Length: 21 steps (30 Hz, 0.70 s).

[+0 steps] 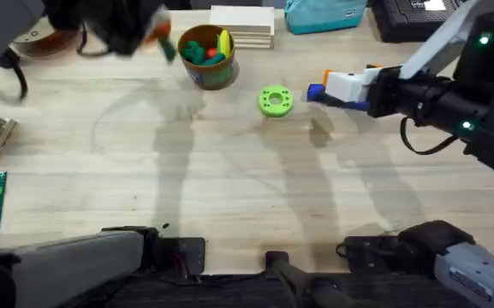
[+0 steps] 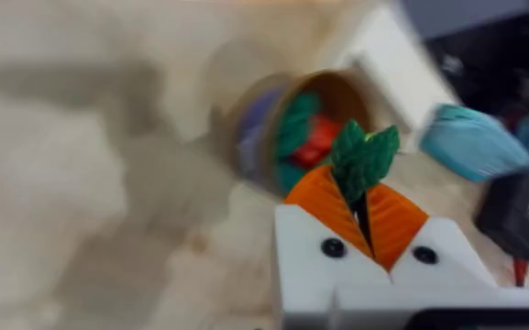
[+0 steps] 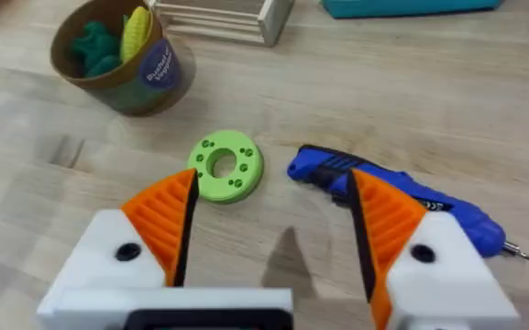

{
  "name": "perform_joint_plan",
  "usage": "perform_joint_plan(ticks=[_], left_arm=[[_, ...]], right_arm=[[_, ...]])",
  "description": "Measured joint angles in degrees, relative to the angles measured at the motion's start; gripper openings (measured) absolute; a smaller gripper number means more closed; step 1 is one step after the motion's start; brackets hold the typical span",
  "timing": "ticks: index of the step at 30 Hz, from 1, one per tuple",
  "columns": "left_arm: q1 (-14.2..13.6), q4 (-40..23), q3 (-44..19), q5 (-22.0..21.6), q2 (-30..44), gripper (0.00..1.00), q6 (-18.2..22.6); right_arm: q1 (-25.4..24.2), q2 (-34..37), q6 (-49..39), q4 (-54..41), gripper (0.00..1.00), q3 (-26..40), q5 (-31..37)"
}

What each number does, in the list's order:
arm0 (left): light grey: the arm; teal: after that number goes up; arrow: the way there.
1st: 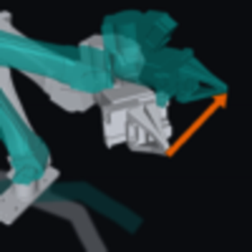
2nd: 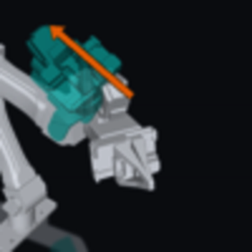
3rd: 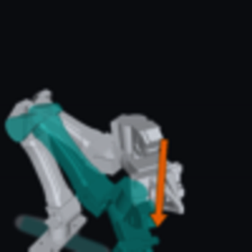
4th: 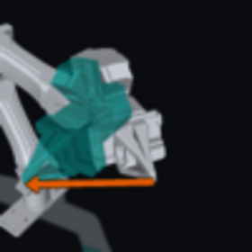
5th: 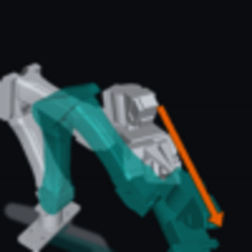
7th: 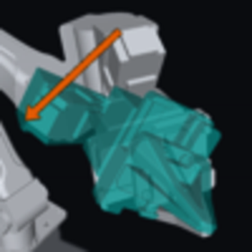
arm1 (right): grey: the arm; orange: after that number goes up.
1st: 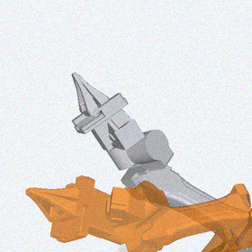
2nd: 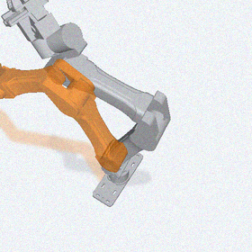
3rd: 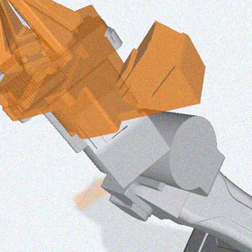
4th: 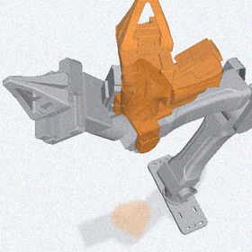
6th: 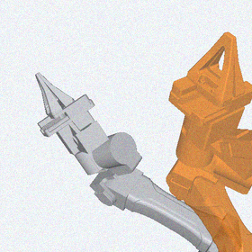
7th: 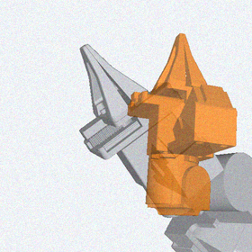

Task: Pick up the gripper from the table and insert it into the empty holder that is missing its gripper. Then pick up a screw, insert it into the mounting hole, and use the screwdriver to tighten it. Finally, clean up the table by picking up the vegetable and placing it into the bucket.

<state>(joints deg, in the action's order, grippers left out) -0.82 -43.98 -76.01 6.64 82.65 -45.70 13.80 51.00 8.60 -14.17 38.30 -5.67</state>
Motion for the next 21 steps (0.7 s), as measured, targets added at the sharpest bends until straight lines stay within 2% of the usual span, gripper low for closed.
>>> perform_joint_plan(ticks=[3,4,5,6,9,11,14,21], left_arm=[[-2.09,7.57,-0.50,3.58,0.03,0.018,8.56],[-3.09,9.37,-0.50,4.93,0.38,0.018,12.81],[-4.06,10.56,-0.50,6.16,0.90,0.018,17.25],[-6.91,11.93,-0.50,8.96,3.29,0.018,31.00],[-8.09,12.12,-0.48,10.44,5.85,0.018,39.65],[-7.78,12.46,-0.44,10.69,7.49,0.017,43.37],[-6.52,12.94,-0.44,10.73,9.35,0.017,46.50],[-5.09,13.15,-0.44,10.72,13.84,0.017,48.99]], right_arm=[[0.00,0.00,0.02,0.00,0.874,0.00,0.00],[0.00,0.00,0.02,0.00,0.874,0.00,0.00],[0.00,0.00,0.00,0.00,0.875,0.00,0.00],[0.00,0.00,0.00,0.00,0.875,0.00,0.00],[0.00,0.00,0.00,0.00,0.875,0.00,0.00],[0.00,0.00,0.00,0.00,0.875,0.00,0.00],[0.00,0.00,0.01,0.00,0.876,0.00,0.00],[0.00,0.00,0.00,0.00,0.875,0.00,0.00]])
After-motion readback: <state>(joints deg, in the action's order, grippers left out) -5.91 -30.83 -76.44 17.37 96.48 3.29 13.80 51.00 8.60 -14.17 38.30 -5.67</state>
